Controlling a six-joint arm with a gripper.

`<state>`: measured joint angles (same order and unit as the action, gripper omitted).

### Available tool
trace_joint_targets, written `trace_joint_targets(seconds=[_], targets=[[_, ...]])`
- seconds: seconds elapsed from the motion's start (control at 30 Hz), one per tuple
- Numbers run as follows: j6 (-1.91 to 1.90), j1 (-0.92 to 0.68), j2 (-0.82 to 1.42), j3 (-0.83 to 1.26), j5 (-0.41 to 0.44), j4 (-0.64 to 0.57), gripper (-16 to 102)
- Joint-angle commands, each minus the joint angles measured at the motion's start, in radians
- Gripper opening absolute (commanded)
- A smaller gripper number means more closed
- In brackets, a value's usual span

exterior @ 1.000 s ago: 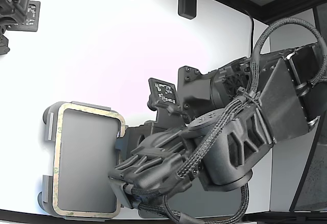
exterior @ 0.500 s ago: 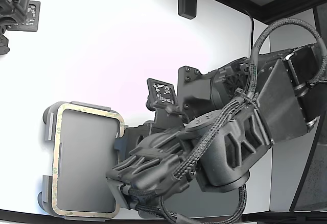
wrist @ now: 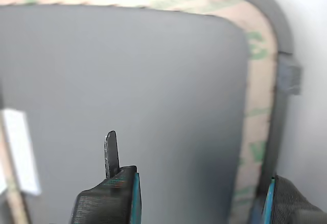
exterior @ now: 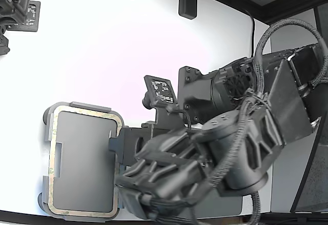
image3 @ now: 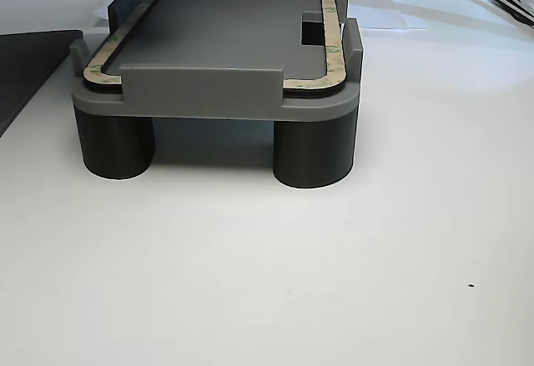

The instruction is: Move top rectangular frame to the holder.

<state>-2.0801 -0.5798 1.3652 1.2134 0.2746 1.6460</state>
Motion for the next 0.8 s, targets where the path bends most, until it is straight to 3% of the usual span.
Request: trace_joint_targets(seconds=[0.0, 0.1, 0.17, 0.23, 0.27, 0.4, 0.77], targets=[[0.183, -0.015, 0.101, -0.052, 0.189, -0.025, 100], [0.522, -0.031, 0.262, 0.095, 0.311, -0.158, 100], [0.818, -0.028, 0.44, 0.318, 0.344, -0.37, 100], [1.091, 0.012, 0.624, 0.518, 0.319, -0.554, 100], [1.193, 0.041, 0.696, 0.577, 0.291, -0.591, 100], [1.48, 0.175, 0.902, 0.67, 0.156, -0.581, 100], [1.922, 0.451, 1.374, 1.092, -0.051, -0.681, 100]])
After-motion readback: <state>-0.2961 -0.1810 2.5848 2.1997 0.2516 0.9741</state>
